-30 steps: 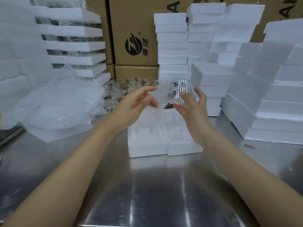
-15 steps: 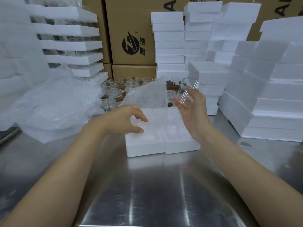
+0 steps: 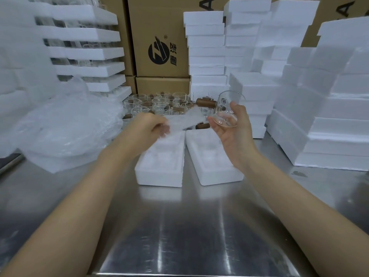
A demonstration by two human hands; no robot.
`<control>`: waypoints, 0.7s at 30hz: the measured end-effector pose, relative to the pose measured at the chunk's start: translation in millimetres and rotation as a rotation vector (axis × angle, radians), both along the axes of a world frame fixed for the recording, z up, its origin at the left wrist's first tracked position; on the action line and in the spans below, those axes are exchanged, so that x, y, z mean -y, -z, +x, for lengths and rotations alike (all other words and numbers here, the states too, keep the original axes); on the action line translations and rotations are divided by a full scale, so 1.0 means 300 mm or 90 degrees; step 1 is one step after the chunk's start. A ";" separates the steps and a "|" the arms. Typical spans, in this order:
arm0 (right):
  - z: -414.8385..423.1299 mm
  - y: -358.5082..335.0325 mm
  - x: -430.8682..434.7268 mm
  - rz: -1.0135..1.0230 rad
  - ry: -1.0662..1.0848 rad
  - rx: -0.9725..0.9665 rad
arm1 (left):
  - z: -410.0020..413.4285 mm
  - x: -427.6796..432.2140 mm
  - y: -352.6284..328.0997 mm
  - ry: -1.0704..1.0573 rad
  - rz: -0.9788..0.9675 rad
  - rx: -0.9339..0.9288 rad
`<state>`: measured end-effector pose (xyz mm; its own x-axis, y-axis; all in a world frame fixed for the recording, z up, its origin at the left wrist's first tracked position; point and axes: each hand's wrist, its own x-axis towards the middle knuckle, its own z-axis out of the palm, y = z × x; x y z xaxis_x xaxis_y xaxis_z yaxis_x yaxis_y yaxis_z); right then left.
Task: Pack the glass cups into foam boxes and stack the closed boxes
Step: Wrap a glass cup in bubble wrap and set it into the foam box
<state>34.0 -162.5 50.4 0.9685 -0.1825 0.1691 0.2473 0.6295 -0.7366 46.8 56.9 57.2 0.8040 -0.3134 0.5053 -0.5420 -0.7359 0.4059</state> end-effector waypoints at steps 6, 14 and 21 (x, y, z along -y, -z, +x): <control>-0.002 0.001 0.001 -0.006 -0.007 0.014 | -0.033 0.020 -0.055 0.015 -0.641 -0.116; 0.001 0.001 0.002 -0.034 -0.028 0.002 | -0.005 -0.012 -0.042 -0.024 -0.966 -0.428; 0.021 0.021 0.005 -0.122 0.014 -0.020 | 0.020 -0.049 0.034 -0.338 -0.031 0.130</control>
